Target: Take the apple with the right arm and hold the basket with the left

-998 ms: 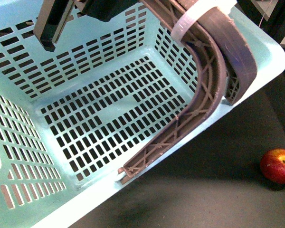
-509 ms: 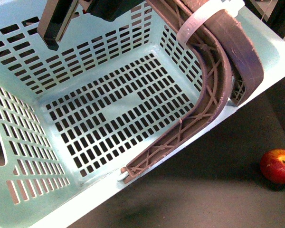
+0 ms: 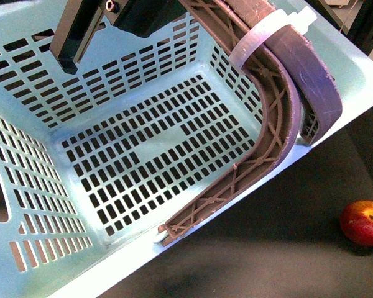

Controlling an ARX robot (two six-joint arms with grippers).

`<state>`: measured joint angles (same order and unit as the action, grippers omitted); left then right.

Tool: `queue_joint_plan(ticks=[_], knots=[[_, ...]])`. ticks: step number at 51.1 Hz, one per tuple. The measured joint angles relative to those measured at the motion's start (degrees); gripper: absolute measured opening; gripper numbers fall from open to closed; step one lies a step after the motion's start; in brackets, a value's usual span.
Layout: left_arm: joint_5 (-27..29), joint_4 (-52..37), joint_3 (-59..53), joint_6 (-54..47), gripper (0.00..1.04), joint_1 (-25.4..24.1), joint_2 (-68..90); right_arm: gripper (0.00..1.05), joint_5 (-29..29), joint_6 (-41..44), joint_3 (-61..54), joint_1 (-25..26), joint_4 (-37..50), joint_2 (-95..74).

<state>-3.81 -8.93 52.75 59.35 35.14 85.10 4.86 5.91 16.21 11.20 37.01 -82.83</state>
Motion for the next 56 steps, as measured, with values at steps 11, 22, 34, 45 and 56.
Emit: queue_joint_plan(ticks=[11, 22, 34, 45, 56], knots=[[-0.2, 0.0, 0.0, 0.0, 0.14, 0.0, 0.0, 0.96, -1.3, 8.6, 9.5, -0.3, 6.1, -28.3], [-0.1, 0.0, 0.0, 0.0, 0.14, 0.0, 0.0, 0.96, -2.6, 11.8, 15.4, -0.7, 5.5, -40.9], [-0.1, 0.0, 0.0, 0.0, 0.14, 0.0, 0.0, 0.96, -3.5, 13.0, 21.6, -0.4, 3.0, -47.0], [0.0, 0.0, 0.0, 0.0, 0.14, 0.0, 0.0, 0.96, -3.9, 13.4, 25.7, -0.7, 0.0, -51.1], [-0.1, 0.0, 0.0, 0.0, 0.14, 0.0, 0.0, 0.96, -5.3, 13.4, 28.8, -1.2, -2.3, -54.8]])
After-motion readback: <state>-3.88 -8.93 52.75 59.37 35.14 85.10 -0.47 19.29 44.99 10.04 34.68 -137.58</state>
